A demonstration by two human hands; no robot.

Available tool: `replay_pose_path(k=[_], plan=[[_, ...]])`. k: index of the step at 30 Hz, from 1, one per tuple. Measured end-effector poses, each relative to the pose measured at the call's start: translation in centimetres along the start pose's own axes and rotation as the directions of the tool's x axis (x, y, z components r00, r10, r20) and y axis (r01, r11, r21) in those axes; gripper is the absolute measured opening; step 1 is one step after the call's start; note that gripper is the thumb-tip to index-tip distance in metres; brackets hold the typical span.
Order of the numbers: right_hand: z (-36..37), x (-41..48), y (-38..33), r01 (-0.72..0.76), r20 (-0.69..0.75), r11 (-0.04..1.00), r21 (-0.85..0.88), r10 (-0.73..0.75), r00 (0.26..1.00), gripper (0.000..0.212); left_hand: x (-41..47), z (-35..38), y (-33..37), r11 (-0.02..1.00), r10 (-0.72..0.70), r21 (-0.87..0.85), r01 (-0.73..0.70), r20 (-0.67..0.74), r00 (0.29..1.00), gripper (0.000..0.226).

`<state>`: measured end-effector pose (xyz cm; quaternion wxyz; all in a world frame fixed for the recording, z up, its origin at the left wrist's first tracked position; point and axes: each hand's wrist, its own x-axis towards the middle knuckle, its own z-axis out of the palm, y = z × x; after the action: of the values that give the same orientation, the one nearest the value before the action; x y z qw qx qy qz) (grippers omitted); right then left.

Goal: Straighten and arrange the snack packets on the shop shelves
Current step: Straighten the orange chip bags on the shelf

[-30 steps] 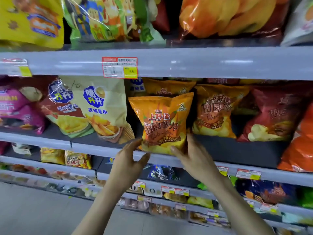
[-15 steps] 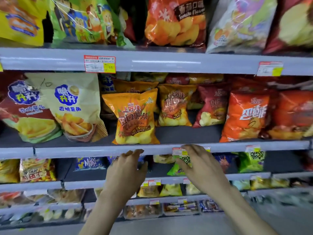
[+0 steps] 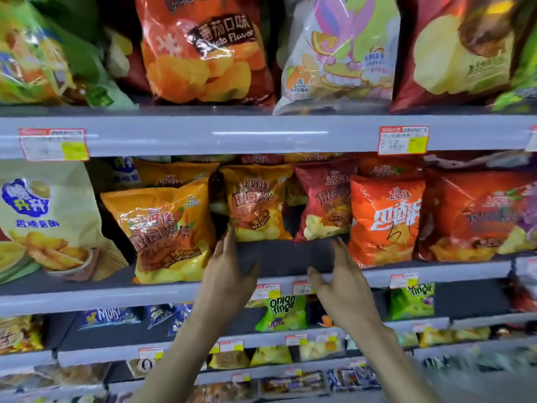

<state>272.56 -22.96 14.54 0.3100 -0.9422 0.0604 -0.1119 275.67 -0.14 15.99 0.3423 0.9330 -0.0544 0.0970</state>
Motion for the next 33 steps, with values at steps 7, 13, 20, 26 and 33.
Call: replay_pose_path(k=[7, 13, 20, 26, 33], plan=[[2.3, 6.3, 0.4, -0.068, 0.069, 0.972, 0.225, 0.054, 0.996, 0.106, 8.3, 3.8, 0.7, 0.969, -0.213, -0.159, 0.188, -0.165, 0.963, 0.119], [3.9, 8.0, 2.2, -0.09, 0.132, 0.953, 0.29, 0.053, 0.99, 0.111, 11.3, 5.2, -0.3, 0.873, -0.362, -0.4, 0.281, -0.143, 0.921, 0.115], [5.0, 8.4, 2.0, -0.095, -0.05, 0.894, 0.438, 0.13, 0.99, 0.096, 9.3, 6.3, 1.1, 0.906, -0.348, -0.36, 0.224, -0.328, 0.878, 0.058], [4.5, 8.9, 1.7, -0.133, -0.075, 0.853, 0.504, 0.197, 0.978, 0.079, 6.2, 5.0, 2.7, 0.891, -0.391, -0.399, 0.218, -0.43, 0.814, 0.062], [5.3, 8.9, 1.9, -0.124, -0.1, 0.855, 0.503, 0.2, 0.975, 0.07, 1.8, 3.4, 3.0, 0.838, -0.436, -0.476, 0.265, -0.295, 0.85, 0.037]])
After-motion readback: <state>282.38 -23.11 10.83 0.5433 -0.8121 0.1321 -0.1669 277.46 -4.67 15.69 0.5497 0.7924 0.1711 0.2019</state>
